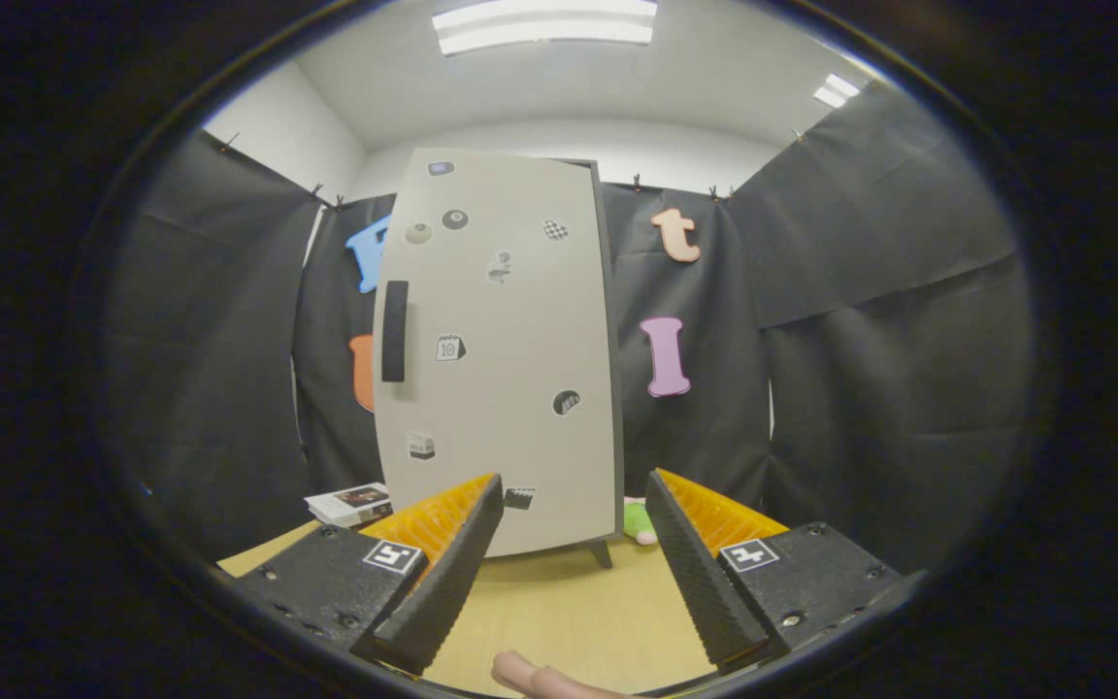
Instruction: Open the shoe cabinet door, grab the shoes and put them into the shoe cabinet, then close the shoe cabinet door.
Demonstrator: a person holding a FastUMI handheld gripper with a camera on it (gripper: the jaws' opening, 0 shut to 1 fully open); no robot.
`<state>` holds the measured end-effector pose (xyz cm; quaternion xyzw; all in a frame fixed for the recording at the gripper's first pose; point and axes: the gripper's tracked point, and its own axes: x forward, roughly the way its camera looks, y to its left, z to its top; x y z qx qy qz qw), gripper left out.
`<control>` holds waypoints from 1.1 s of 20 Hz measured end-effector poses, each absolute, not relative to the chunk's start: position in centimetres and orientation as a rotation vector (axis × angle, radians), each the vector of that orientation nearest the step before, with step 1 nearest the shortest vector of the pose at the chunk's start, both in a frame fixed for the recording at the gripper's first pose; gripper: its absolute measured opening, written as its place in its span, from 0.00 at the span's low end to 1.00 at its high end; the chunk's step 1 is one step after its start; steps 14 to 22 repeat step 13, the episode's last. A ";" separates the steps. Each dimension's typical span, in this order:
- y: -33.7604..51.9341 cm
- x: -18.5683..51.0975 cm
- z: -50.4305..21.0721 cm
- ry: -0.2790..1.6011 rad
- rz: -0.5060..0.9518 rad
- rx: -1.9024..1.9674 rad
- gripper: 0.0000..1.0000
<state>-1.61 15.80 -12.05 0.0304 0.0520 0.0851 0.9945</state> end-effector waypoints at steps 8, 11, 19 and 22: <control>16.9 -1.8 -12.0 0.067 0.170 0.026 0.97; 17.6 -1.9 -12.7 0.082 0.187 0.018 0.97; 17.4 -1.7 -13.0 0.088 0.182 0.021 0.97; 17.4 -1.7 -13.0 0.088 0.182 0.021 0.97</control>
